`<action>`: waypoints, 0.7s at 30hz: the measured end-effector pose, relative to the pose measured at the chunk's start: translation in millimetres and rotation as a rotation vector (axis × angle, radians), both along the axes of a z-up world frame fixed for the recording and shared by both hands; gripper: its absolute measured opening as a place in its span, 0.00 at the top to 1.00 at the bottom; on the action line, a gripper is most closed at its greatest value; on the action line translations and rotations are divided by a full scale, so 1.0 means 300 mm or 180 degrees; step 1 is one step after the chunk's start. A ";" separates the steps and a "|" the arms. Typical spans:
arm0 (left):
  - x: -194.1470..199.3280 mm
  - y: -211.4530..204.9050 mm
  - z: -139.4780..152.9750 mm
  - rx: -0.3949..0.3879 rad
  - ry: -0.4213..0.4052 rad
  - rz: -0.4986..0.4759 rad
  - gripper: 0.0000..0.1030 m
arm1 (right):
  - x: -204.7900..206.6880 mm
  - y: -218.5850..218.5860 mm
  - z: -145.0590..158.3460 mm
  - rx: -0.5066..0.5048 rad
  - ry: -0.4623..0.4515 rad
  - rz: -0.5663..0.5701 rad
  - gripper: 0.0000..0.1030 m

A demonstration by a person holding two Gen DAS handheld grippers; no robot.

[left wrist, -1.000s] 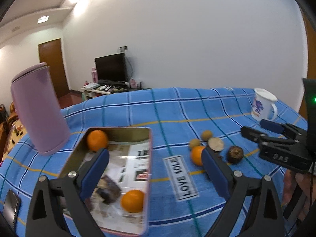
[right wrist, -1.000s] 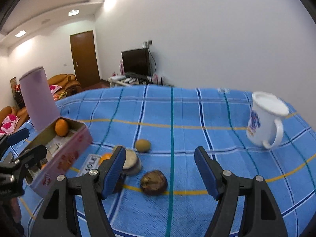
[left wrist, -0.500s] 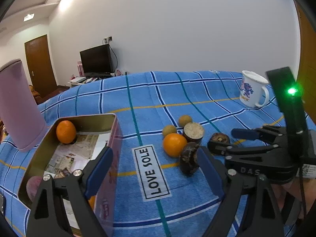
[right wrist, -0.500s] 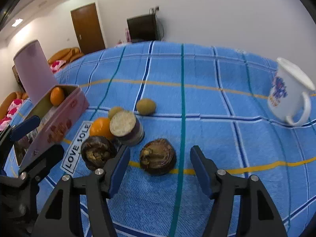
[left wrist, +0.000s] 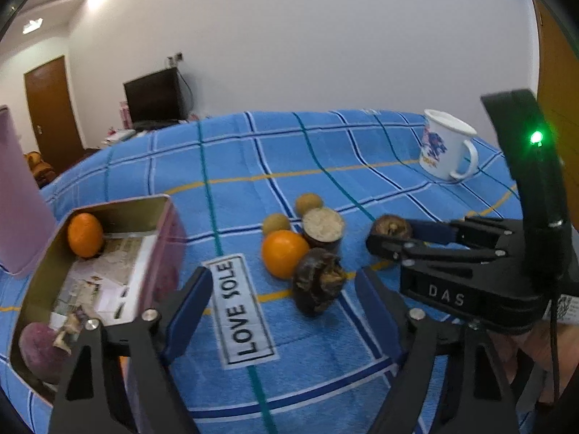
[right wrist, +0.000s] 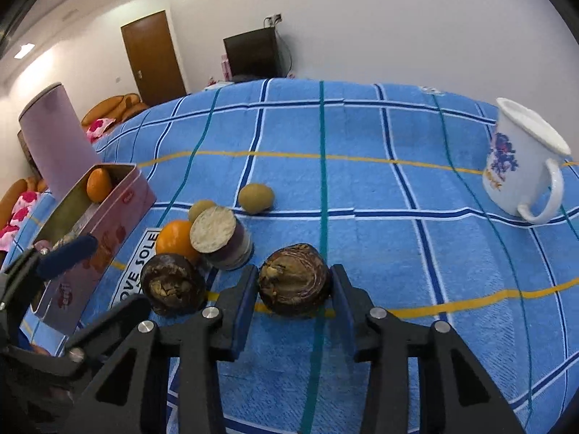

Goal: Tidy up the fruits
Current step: 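Grasp a dark brown root with the right tool while the left tool grasps another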

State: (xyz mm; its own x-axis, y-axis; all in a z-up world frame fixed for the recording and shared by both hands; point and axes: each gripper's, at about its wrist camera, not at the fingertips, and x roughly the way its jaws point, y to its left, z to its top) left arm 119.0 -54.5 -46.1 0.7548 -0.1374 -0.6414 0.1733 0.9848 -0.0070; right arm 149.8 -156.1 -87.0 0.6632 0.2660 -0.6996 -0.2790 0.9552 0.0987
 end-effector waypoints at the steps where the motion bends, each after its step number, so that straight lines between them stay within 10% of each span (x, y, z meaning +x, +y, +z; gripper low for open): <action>1: 0.008 -0.006 -0.004 0.0000 0.0036 -0.0031 0.34 | -0.003 -0.003 0.003 -0.0002 -0.0027 -0.0027 0.59; 8: 0.061 -0.034 -0.036 -0.0108 0.0313 -0.0207 0.64 | -0.017 -0.033 0.016 0.0078 -0.0089 -0.0130 0.59; 21: 0.020 -0.026 -0.006 -0.0152 0.0089 -0.0212 0.64 | -0.060 -0.023 0.047 0.0133 -0.0344 -0.0023 0.59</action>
State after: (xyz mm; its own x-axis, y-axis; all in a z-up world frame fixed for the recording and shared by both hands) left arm 125.0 -62.3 -47.9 0.7248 -0.2177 -0.6537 0.2376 0.9695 -0.0595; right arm 132.0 -163.1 -73.1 0.7361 0.2884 -0.6124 -0.2833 0.9529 0.1083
